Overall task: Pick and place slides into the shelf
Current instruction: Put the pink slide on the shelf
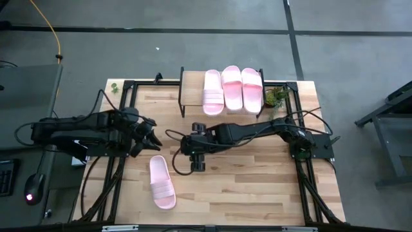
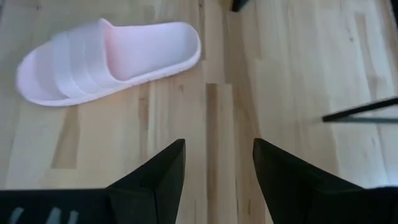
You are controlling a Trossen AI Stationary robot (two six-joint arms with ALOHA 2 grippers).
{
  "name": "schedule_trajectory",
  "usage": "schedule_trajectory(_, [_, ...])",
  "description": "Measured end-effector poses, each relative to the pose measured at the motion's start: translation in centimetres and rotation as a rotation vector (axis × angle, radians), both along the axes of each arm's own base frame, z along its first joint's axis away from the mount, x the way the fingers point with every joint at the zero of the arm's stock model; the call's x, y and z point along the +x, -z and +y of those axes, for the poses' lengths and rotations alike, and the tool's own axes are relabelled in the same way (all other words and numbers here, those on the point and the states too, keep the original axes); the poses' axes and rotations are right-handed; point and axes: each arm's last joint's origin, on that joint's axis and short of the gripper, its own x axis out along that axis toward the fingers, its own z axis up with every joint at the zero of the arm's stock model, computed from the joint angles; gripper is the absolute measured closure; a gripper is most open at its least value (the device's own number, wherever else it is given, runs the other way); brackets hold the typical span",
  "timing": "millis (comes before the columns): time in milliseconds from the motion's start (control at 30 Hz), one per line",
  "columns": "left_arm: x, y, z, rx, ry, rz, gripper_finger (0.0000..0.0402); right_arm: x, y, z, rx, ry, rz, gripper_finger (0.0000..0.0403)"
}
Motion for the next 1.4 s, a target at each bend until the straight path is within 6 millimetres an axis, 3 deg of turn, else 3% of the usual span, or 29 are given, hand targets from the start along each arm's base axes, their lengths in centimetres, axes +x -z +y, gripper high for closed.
schedule_trajectory(333, [0.5, 1.2, -0.5, -0.08, 0.042, -0.045, 0.03, -0.4, 0.1, 1.0, -0.039, 0.053, 0.002, 0.0221])
schedule_trajectory(500, [0.8, 1.1, -2.0, -0.071, 0.091, -0.039, 0.03, -0.4, 0.4, 1.5, -0.059, 0.062, 0.003, 0.0221])
schedule_trajectory(833, [1.2, 1.1, -5.1, -0.04, 0.143, -0.031, 0.03, 0.5, 2.8, 2.5, -0.039, 0.059, 0.054, 0.0221])
schedule_trajectory(1233, [1.2, 1.3, -6.2, 0.036, 0.153, -0.042, 0.03, 3.0, 5.5, 4.4, 0.116, -0.178, 0.001, 0.0221])
schedule_trajectory(1400, [1.3, 1.1, -6.2, 0.096, 0.176, -0.083, 0.03, 3.7, 5.4, 4.8, 0.17, -0.26, -0.063, 0.0221])
